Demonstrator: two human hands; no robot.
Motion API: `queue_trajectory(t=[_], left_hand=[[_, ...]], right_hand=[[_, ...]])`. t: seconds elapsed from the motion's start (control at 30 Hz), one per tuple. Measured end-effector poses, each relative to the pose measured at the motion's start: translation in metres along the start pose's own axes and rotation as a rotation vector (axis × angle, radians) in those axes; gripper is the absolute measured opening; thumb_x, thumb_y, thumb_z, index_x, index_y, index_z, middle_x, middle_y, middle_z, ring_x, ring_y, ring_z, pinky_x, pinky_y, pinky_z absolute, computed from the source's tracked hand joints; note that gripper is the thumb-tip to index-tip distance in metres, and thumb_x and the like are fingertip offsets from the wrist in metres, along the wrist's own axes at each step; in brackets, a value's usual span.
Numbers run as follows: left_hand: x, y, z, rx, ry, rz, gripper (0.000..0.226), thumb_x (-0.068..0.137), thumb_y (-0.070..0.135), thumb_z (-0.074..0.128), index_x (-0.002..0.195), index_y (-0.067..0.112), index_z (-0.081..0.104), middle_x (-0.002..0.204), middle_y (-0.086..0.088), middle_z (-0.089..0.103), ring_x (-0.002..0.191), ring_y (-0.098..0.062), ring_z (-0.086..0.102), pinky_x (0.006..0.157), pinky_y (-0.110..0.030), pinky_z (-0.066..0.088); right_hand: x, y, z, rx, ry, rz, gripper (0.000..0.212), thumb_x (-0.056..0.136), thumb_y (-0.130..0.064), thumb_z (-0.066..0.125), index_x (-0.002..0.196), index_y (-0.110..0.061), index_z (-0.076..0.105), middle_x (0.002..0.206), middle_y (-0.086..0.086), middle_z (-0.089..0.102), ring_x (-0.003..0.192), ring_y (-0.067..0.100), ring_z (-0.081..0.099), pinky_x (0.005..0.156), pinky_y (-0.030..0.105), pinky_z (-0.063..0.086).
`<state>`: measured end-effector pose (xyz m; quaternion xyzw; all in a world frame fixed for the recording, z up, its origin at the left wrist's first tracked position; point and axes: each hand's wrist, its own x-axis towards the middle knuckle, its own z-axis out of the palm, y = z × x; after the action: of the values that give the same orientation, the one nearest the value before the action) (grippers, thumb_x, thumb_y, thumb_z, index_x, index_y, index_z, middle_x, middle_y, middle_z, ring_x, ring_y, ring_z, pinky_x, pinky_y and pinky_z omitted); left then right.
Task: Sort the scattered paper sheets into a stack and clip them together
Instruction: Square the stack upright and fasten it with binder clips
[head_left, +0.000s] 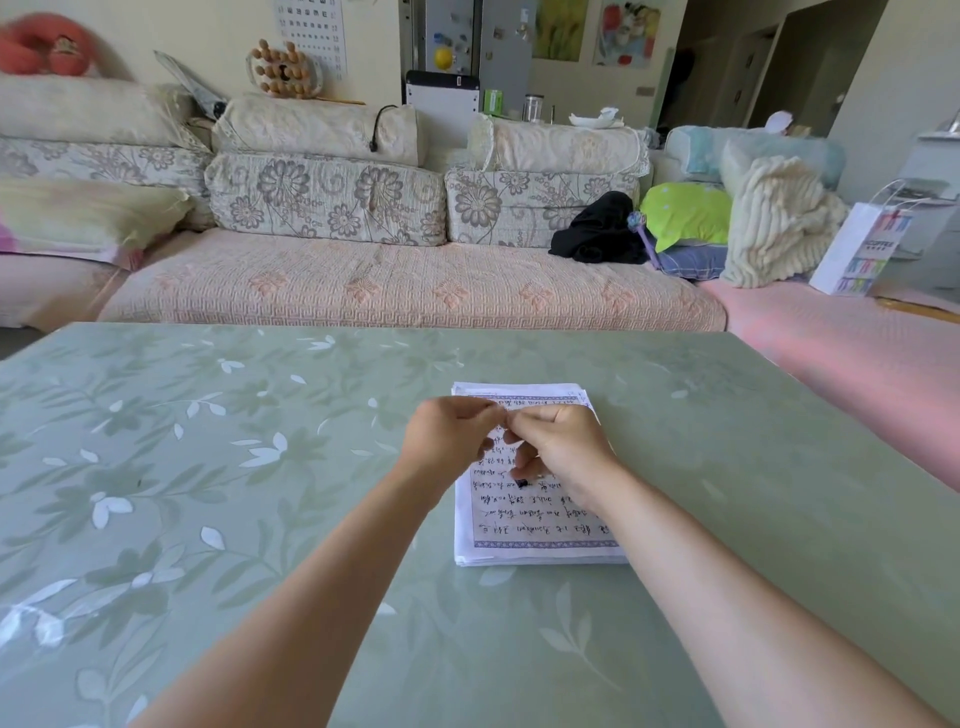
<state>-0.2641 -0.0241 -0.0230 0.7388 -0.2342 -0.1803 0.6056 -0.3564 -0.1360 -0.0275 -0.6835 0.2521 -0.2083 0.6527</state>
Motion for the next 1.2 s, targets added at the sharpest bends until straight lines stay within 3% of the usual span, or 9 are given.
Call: queue_trajectory(t=[0.13,0.27,0.33,0.53,0.73,0.83,1.0,1.1,1.2], left_hand=[[0.003,-0.009,-0.010,0.068,0.017,-0.024,0.006,0.085,0.015,0.072,0.079,0.014,0.070,0.077,-0.010,0.072,0.063,-0.017,0.066,0.073,-0.038,0.062],[0.019,-0.034,-0.027,0.448,0.011,-0.056,0.011,0.085,0.027,0.064,0.082,0.016,0.063,0.080,-0.003,0.068,0.069,-0.021,0.062,0.070,-0.032,0.053],[0.019,-0.047,-0.035,0.689,0.018,-0.073,0.013,0.087,0.033,0.063,0.088,0.020,0.064,0.089,0.000,0.068,0.084,-0.023,0.064,0.075,-0.031,0.053],[0.024,-0.067,-0.043,0.996,0.044,-0.037,0.023,0.090,0.029,0.056,0.111,0.026,0.063,0.111,0.000,0.059,0.112,-0.023,0.052,0.075,-0.030,0.042],[0.020,-0.045,-0.028,1.055,0.165,0.250,0.039,0.088,0.030,0.059,0.127,0.027,0.056,0.128,-0.001,0.053,0.121,-0.024,0.043,0.097,-0.036,0.038],[0.014,-0.033,-0.012,0.915,0.019,0.439,0.028,0.090,0.029,0.060,0.118,0.031,0.064,0.117,0.006,0.061,0.111,-0.018,0.049,0.093,-0.033,0.043],[0.003,-0.047,0.002,0.894,-0.183,0.466,0.041,0.090,0.033,0.063,0.130,0.030,0.056,0.126,0.009,0.060,0.118,-0.015,0.047,0.095,-0.035,0.045],[0.004,-0.046,-0.001,0.776,-0.195,0.520,0.041,0.087,0.025,0.068,0.127,0.030,0.060,0.121,0.009,0.062,0.112,-0.012,0.052,0.090,-0.033,0.048],[0.006,-0.037,-0.005,0.649,-0.159,0.625,0.023,0.082,0.015,0.073,0.104,0.023,0.073,0.094,0.006,0.066,0.085,-0.011,0.060,0.073,-0.017,0.045]], right_hand=[[0.006,0.003,-0.010,-0.288,-0.060,-0.093,0.017,0.095,-0.017,0.065,0.109,-0.016,0.074,0.087,-0.004,0.071,0.053,0.009,0.059,0.050,0.022,0.049],[0.016,0.013,-0.033,-1.009,-0.074,-0.128,0.033,0.092,-0.026,0.063,0.123,-0.033,0.068,0.110,-0.015,0.061,0.100,0.008,0.062,0.084,0.024,0.047],[0.016,0.021,-0.041,-1.164,-0.136,-0.092,0.033,0.089,-0.030,0.067,0.121,-0.037,0.068,0.118,-0.013,0.056,0.112,0.011,0.057,0.094,0.028,0.047],[0.018,0.029,-0.040,-1.153,-0.113,-0.144,0.008,0.083,-0.033,0.075,0.091,-0.032,0.076,0.086,-0.017,0.054,0.088,0.007,0.058,0.071,0.024,0.044],[0.017,0.025,-0.035,-1.170,-0.151,-0.163,0.013,0.086,-0.028,0.065,0.096,-0.028,0.073,0.103,-0.013,0.066,0.096,0.010,0.061,0.078,0.025,0.048],[0.016,0.024,-0.031,-1.205,-0.146,-0.178,0.013,0.086,-0.025,0.067,0.095,-0.027,0.076,0.099,-0.011,0.070,0.094,0.013,0.064,0.075,0.025,0.048],[0.015,0.029,-0.025,-1.317,-0.108,-0.254,0.021,0.087,-0.026,0.056,0.069,-0.019,0.063,0.073,-0.003,0.063,0.071,0.021,0.060,0.055,0.027,0.040],[0.011,0.025,-0.019,-0.892,-0.125,-0.107,0.027,0.092,-0.030,0.058,0.075,-0.013,0.068,0.067,-0.002,0.066,0.055,0.017,0.053,0.051,0.025,0.038],[0.006,0.010,-0.014,-0.441,-0.181,0.086,0.017,0.092,-0.024,0.064,0.084,-0.012,0.073,0.074,-0.003,0.074,0.047,0.012,0.047,0.043,0.019,0.033]])
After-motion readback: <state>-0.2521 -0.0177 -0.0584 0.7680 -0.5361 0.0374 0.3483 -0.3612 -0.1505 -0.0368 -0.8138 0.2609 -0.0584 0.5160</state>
